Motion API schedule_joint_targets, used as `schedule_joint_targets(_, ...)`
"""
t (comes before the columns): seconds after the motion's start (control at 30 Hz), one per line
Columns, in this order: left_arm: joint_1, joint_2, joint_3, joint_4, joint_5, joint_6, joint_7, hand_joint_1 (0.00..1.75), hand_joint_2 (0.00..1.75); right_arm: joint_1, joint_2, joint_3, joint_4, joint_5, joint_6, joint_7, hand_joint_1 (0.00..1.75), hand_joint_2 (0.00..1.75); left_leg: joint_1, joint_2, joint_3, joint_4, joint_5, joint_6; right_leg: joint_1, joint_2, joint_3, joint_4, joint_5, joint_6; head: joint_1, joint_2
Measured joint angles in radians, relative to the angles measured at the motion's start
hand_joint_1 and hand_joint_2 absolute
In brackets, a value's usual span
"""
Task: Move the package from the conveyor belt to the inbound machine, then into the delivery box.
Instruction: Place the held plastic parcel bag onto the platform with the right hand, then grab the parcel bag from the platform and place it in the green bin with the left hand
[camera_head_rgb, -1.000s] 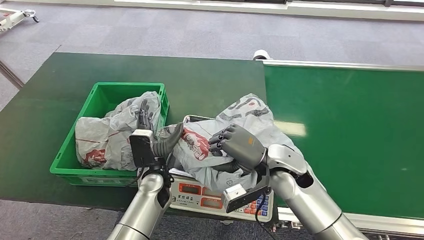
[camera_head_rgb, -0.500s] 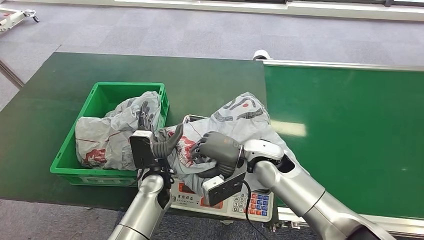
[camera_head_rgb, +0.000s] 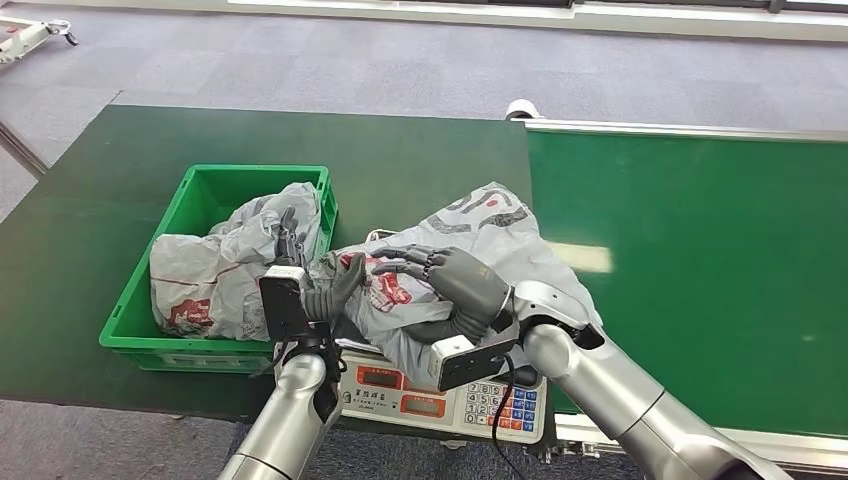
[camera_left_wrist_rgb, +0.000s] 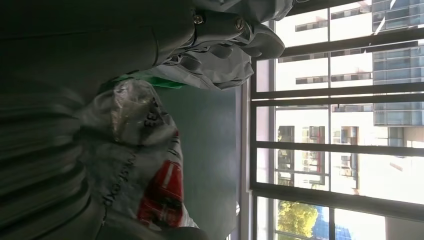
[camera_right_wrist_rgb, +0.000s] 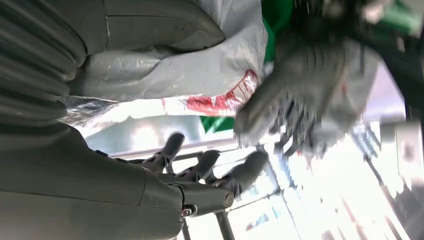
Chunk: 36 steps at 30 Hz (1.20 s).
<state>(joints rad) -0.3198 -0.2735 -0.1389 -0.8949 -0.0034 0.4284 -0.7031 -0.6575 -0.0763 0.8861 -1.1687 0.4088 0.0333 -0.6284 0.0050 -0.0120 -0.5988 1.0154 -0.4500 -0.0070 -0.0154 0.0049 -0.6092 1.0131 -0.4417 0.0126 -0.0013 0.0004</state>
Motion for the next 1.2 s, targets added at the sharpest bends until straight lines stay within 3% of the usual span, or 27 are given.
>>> schedule_joint_targets(0.07, 0.0, 0.0, 0.0, 0.0, -0.001, 0.001, 0.0, 0.0, 1.75, 0.027, -0.006, -0.037, -0.028, -0.06, -0.005, -0.006, 0.0, 0.0, 0.0, 0.0, 0.0, 0.0, 0.0, 0.0, 0.0, 0.0, 0.0, 0.0, 0.0, 0.0, 0.0, 0.0)
schedule_joint_targets(0.23, -0.001, 0.001, 0.0, 0.0, -0.008, 0.003, 0.0, 0.0, 1.75, 0.095, -0.012, -0.18, -0.106, -0.368, 0.156, -0.034, 0.0, 0.0, 0.0, 0.0, 0.0, 0.0, 0.0, 0.0, 0.0, 0.0, 0.0, 0.0, 0.0, 0.0, 0.0, 0.0)
schedule_joint_targets(0.53, -0.019, 0.001, 0.0, 0.003, -0.01, 0.014, 0.0, 0.0, 1.75, 0.175, -0.027, -0.363, -0.237, -0.633, 0.374, -0.04, 0.0, 0.0, 0.0, 0.001, 0.0, 0.0, 0.0, 0.0, 0.0, 0.0, -0.001, 0.0, 0.0, 0.0, 0.0, 0.0)
schedule_joint_targets(0.67, -0.025, 0.001, 0.0, 0.003, -0.009, 0.02, 0.0, 0.0, 1.75, 0.199, -0.027, -0.417, -0.267, -0.717, 0.445, -0.003, 0.0, 1.75, 0.0, 0.001, 0.0, 0.0, 0.0, 0.0, 0.0, 0.0, -0.001, 0.0, 0.0, 0.0, 0.0, 0.0)
schedule_joint_targets(0.73, -0.026, 0.002, 0.0, 0.001, -0.008, 0.023, 0.0, 0.0, 1.75, 0.213, -0.025, -0.446, -0.279, -0.693, 0.416, -0.011, 0.0, 1.75, 0.0, 0.001, 0.0, 0.0, 0.0, 0.0, 0.0, 0.0, 0.0, 0.0, 0.0, 0.0, 0.0, 0.0)
schedule_joint_targets(0.9, -0.025, 0.003, 0.0, -0.009, -0.007, 0.034, 0.0, 0.0, 1.75, 0.248, -0.014, -0.528, -0.315, -0.544, 0.225, -0.048, 0.0, 1.75, 0.0, 0.0, -0.001, 0.0, 0.0, 0.0, 0.0, 0.0, 0.0, 0.0, 0.0, 0.0, 0.0, 0.0)
schedule_joint_targets(1.2, -0.025, 0.003, 0.0, -0.018, -0.006, 0.039, 0.0, 0.0, 1.75, 0.275, -0.003, -0.58, -0.341, -0.496, 0.166, -0.054, 0.0, 1.75, 0.0, 0.0, -0.001, 0.0, 0.0, 0.0, 0.0, 0.0, -0.001, 0.0, 0.0, 0.0, 0.0, 0.0)
